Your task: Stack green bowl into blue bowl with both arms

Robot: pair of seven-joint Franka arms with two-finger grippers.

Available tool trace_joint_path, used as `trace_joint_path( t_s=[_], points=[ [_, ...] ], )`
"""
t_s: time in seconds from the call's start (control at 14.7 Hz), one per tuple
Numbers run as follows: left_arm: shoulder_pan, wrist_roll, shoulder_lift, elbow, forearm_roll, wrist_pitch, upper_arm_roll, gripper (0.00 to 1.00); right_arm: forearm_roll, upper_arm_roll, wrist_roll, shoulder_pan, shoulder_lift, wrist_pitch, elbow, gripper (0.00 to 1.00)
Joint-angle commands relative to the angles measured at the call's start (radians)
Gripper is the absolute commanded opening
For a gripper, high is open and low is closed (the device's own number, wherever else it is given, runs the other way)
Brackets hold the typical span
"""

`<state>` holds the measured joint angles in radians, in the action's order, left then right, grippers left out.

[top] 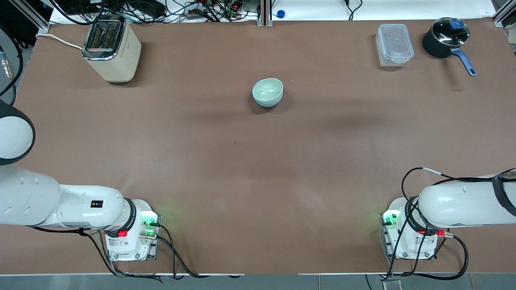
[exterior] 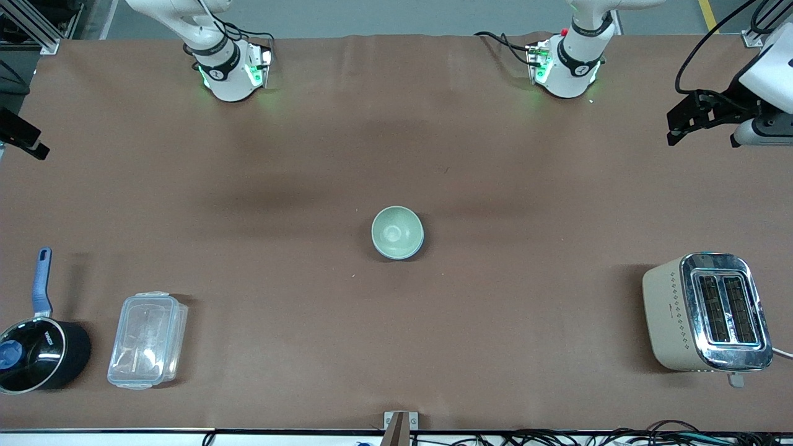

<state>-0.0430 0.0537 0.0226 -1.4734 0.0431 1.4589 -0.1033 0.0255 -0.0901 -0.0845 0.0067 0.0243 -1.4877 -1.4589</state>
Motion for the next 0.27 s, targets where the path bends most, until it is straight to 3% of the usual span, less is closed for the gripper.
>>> trace_joint_path(
  t_s=[0.0,0.2],
  points=[
    [0.000,-0.011,0.003,0.005,-0.002,0.004,-0.001,1.00,-0.004,0.000,0.005,0.002,-0.004,0.018,0.017,1.00],
    [0.006,-0.015,0.003,0.007,-0.003,0.004,-0.001,1.00,-0.004,0.000,0.002,0.006,-0.004,0.041,0.017,1.00]
  ],
)
